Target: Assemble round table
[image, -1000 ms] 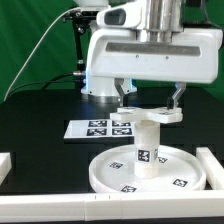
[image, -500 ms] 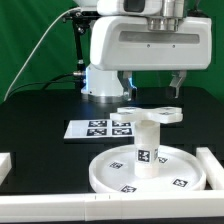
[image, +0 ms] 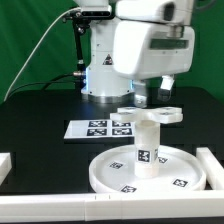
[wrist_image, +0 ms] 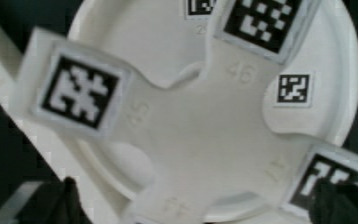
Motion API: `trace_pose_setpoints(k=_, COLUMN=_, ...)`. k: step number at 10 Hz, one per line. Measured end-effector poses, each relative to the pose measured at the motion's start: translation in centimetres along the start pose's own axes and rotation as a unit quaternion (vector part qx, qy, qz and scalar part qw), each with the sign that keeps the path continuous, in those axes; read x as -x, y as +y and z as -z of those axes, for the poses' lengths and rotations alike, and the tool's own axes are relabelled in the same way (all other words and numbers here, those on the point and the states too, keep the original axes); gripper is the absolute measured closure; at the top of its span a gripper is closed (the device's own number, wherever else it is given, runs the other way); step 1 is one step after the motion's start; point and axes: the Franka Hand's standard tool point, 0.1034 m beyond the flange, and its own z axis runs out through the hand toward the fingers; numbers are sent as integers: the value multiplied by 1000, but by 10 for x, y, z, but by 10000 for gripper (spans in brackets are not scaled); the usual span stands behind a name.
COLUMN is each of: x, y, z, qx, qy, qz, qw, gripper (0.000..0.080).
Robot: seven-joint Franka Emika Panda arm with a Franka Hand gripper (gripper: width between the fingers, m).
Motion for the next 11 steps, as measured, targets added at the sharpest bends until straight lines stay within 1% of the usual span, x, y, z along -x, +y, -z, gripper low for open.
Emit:
trace_pose_setpoints(k=3, x=4, y=1, z=-2, qx=2, qy=-2, qz=89, qw=996, gripper=150)
trace_pose_setpoints(k=5, x=5, y=2, z=-2, qx=3, qy=-3, qz=91, qw=996, gripper=150)
trace_pose_setpoints(k=6, x=8, y=1, z=-4, qx=7, qy=-4, qz=144, qw=990, gripper=150)
trace_pose_setpoints(k=8, x=14, y=0, z=-11, qx=2, qy=-9, qz=147, qw=989, gripper=150)
trace_pose_setpoints(k=11, x=17, y=-1, z=-16, qx=-2, qy=-13, qz=145, qw=989, gripper=150)
